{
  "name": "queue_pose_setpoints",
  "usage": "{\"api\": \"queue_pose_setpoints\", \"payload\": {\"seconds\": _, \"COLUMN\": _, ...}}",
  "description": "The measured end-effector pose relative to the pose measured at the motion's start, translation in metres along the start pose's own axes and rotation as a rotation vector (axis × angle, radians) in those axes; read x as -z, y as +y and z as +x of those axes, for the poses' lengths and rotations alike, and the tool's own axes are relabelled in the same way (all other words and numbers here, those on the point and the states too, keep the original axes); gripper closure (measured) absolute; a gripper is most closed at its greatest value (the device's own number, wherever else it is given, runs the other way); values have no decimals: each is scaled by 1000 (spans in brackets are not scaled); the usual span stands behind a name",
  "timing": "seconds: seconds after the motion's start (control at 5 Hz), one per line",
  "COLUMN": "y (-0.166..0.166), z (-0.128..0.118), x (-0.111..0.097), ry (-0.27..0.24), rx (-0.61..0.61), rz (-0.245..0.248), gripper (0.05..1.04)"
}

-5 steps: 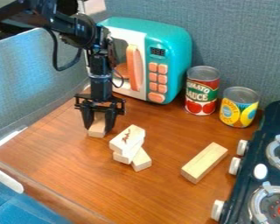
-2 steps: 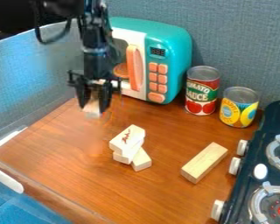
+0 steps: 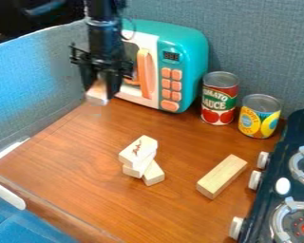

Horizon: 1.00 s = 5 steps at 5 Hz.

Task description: Put the L block on top of the pile

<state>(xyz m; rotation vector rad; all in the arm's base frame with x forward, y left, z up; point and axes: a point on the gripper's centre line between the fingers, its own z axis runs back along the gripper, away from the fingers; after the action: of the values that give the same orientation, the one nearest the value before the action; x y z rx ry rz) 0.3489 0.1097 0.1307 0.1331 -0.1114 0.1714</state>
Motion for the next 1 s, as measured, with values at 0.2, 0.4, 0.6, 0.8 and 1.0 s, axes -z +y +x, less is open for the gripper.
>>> {"api": "queue_pose_setpoints", "payload": {"seconds": 0.2, "y": -52, "z": -13, "x": -22, "ry": -42, "rx": 215, "rz": 23, "gripper": 533}}
{"api": "queue_pose_setpoints", "payload": {"seconds": 0.4, "y": -70, "z": -24, "x": -19, "ry": -39, "rx": 288, "rz": -2, "gripper": 533}}
{"api": "queue_pose_setpoints", "payload": {"seconds": 0.6, "y": -77, "z": -30, "x": -11, "ry": -2, "rx": 315, "rz": -10, "gripper": 533}}
{"api": "queue_pose_setpoints", "payload": {"seconds": 0.8, "y": -74, "z": -33, "x": 8, "ry": 64, "rx": 277, "rz": -32, "gripper": 533}}
{"api": "queue_pose_setpoints", "payload": {"seconds": 1.0, "y": -61, "z": -33, "x": 21, "ry": 116, "rx": 226, "rz": -37, "gripper": 533}}
